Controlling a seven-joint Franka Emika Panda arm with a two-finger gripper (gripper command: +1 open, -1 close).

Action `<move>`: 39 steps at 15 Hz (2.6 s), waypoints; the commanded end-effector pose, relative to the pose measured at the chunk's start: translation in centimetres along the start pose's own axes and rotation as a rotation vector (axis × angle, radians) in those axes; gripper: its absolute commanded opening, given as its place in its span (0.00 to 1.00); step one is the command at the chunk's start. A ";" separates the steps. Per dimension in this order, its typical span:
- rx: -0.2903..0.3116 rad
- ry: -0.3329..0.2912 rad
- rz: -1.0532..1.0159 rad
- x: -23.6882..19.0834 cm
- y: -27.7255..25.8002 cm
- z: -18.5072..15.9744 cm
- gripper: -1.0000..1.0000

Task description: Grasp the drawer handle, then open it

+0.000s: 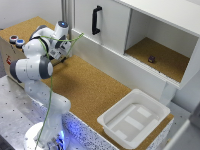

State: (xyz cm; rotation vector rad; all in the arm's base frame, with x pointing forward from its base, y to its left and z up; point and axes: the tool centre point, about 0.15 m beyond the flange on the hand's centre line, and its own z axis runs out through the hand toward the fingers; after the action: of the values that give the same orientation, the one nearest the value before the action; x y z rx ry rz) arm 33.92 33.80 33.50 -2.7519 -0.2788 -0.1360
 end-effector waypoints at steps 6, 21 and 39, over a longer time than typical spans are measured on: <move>0.202 -0.001 0.087 0.0 -0.1 4.1 1.00; 0.284 -0.067 0.006 0.7 -1.3 5.2 0.00; 0.299 -0.042 0.062 -0.9 8.0 2.0 0.00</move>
State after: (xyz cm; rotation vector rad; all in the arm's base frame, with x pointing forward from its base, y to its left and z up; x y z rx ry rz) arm 34.58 32.72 30.22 -2.5253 -0.1937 -0.0029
